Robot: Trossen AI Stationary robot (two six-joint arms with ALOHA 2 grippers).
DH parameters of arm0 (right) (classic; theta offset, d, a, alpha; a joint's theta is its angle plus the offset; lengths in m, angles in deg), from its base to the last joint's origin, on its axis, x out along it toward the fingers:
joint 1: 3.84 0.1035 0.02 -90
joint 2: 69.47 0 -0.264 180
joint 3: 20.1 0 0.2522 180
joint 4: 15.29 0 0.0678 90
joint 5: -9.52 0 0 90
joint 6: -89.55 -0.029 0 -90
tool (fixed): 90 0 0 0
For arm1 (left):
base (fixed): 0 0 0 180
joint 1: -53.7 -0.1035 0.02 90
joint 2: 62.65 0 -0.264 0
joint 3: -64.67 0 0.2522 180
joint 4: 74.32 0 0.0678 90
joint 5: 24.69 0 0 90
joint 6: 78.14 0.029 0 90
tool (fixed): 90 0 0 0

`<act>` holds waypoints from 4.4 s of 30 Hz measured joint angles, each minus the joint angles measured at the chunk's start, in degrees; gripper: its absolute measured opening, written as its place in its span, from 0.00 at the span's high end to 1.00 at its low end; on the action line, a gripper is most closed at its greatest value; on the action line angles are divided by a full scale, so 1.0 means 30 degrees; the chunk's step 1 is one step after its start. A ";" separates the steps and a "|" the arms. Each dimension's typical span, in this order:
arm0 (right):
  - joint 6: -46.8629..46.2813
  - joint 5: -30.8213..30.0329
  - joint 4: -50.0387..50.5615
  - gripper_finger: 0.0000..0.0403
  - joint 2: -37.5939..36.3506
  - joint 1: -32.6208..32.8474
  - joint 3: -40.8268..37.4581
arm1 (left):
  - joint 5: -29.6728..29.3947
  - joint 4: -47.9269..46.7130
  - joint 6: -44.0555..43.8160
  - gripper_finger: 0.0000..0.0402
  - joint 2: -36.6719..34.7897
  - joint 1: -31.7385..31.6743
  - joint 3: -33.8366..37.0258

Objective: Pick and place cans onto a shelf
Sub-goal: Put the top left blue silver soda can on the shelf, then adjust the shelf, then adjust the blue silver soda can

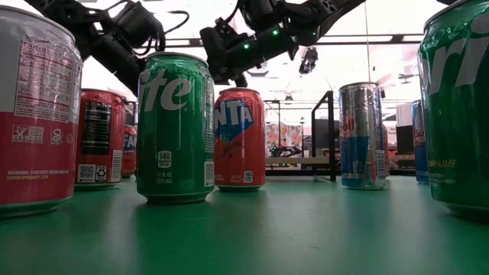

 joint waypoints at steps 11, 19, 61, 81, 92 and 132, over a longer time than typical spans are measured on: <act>-0.0467 0.0015 0.0673 0.98 0.0000 0.0000 0.0000 | 0.1220 -0.0118 -0.0703 0.91 -0.1988 0.0034 0.0000; -0.1726 0.0196 0.5000 0.98 0.0000 0.0000 0.0000 | 0.2414 -0.0385 -0.0880 0.91 -0.4147 0.0070 0.0000; -0.4811 -0.0984 1.8221 0.98 -0.0007 -0.0883 0.0000 | 0.3597 -0.4311 0.0918 0.91 -0.6395 0.0070 -0.0058; -0.4678 -0.2711 1.9288 0.98 0.0405 -0.1585 0.0044 | 0.3555 -0.3975 0.0918 0.91 -0.7038 0.0070 -0.0058; -0.4673 -0.2574 1.9208 0.98 0.0334 -0.1460 0.0008 | 0.3541 -0.4015 0.0911 0.91 -0.7452 0.0070 -0.0058; 0.0201 0.1028 0.3069 0.98 -0.0540 -0.1406 -0.0015 | 0.2424 -1.2125 0.2974 0.91 -0.1916 -0.0264 -0.6343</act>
